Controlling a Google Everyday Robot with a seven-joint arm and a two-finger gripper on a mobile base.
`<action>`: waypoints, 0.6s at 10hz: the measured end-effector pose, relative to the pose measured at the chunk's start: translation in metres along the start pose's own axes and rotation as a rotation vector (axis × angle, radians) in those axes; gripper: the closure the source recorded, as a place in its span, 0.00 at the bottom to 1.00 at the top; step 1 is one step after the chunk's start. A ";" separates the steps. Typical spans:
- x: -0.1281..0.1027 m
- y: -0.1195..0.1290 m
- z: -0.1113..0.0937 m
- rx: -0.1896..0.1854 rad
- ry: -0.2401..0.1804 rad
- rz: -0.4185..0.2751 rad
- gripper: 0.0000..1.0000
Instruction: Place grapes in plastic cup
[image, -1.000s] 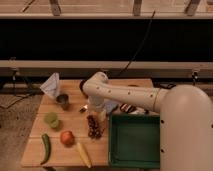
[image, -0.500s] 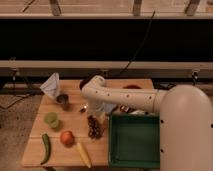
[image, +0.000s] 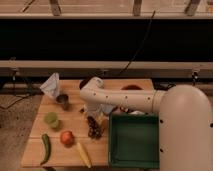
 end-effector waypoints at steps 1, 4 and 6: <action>-0.002 -0.002 0.003 -0.004 0.003 -0.012 0.35; -0.004 -0.001 0.013 -0.022 0.016 -0.025 0.35; -0.003 0.003 0.018 -0.040 0.026 -0.027 0.42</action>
